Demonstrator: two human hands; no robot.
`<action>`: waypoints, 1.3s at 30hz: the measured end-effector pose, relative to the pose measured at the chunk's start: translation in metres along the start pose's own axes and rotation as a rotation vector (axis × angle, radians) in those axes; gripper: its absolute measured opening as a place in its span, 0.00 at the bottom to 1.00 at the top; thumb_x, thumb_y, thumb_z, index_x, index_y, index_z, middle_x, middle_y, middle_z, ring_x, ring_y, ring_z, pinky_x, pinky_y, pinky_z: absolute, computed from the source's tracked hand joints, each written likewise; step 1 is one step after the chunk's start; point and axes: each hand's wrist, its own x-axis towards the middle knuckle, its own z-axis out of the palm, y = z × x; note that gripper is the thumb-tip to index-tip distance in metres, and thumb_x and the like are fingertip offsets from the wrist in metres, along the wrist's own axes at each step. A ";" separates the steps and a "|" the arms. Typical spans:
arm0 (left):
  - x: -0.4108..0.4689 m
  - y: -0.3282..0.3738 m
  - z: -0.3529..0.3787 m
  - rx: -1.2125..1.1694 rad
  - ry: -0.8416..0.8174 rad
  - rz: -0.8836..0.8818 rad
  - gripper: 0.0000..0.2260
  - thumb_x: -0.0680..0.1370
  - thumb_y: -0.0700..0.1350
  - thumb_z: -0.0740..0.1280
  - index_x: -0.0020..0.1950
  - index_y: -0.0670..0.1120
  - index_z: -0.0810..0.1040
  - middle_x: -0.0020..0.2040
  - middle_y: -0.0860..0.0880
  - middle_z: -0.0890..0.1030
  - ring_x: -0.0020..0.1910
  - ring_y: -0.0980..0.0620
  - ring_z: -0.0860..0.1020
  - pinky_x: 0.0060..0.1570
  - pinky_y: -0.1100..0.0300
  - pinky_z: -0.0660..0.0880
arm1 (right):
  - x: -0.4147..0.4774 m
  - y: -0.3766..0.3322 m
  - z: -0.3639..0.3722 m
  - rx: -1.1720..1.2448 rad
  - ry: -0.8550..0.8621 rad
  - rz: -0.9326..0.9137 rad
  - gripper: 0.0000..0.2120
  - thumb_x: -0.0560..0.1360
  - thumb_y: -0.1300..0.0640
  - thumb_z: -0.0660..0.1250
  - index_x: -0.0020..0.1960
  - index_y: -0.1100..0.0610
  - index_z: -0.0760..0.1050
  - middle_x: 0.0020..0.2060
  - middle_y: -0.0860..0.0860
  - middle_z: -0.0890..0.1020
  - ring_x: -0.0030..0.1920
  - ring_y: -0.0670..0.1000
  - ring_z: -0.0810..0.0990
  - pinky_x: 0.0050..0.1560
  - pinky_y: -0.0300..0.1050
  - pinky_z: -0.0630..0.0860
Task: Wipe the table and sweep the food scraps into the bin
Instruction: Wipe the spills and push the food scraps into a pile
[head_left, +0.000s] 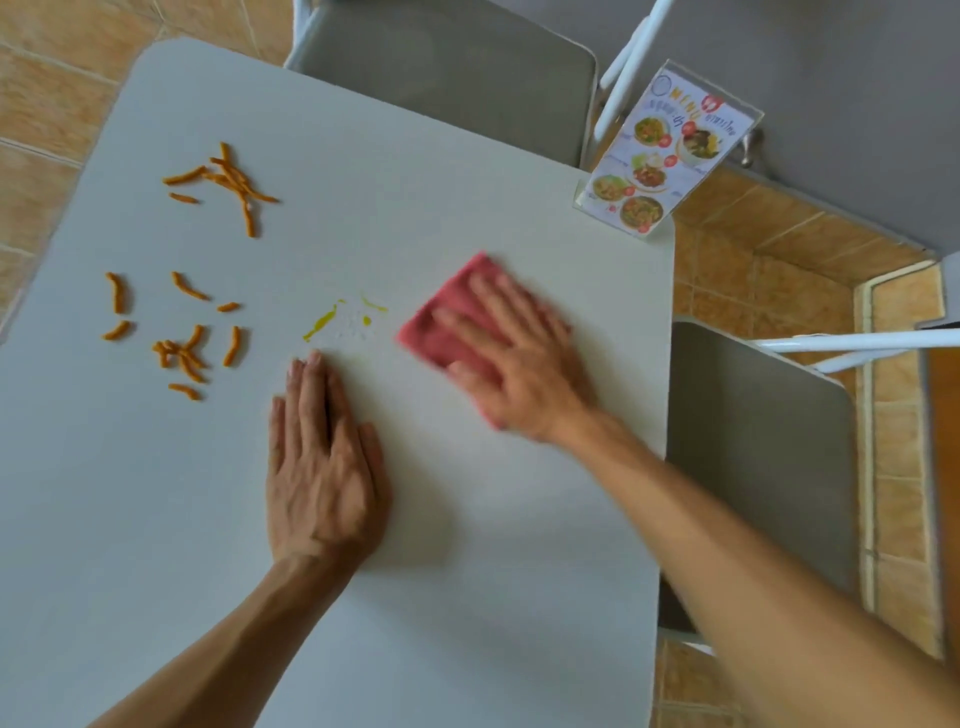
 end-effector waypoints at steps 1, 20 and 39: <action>0.001 0.000 0.000 -0.002 0.004 0.002 0.27 0.82 0.47 0.51 0.78 0.35 0.55 0.80 0.40 0.55 0.80 0.44 0.50 0.79 0.51 0.46 | 0.002 0.020 -0.002 -0.014 0.005 0.067 0.29 0.81 0.33 0.46 0.79 0.40 0.61 0.82 0.53 0.59 0.82 0.56 0.55 0.78 0.60 0.58; -0.038 -0.100 -0.036 0.007 0.044 -0.067 0.26 0.81 0.45 0.52 0.76 0.32 0.60 0.79 0.38 0.58 0.80 0.43 0.53 0.76 0.44 0.53 | 0.172 -0.009 0.000 0.136 -0.008 0.503 0.29 0.83 0.43 0.46 0.83 0.48 0.52 0.83 0.54 0.50 0.83 0.57 0.46 0.81 0.59 0.45; -0.038 -0.093 -0.035 0.072 0.009 -0.151 0.27 0.81 0.46 0.53 0.78 0.35 0.57 0.80 0.41 0.56 0.80 0.47 0.51 0.77 0.49 0.48 | 0.064 -0.145 0.018 0.100 0.044 0.074 0.28 0.84 0.47 0.50 0.82 0.54 0.58 0.82 0.54 0.57 0.82 0.58 0.53 0.80 0.58 0.55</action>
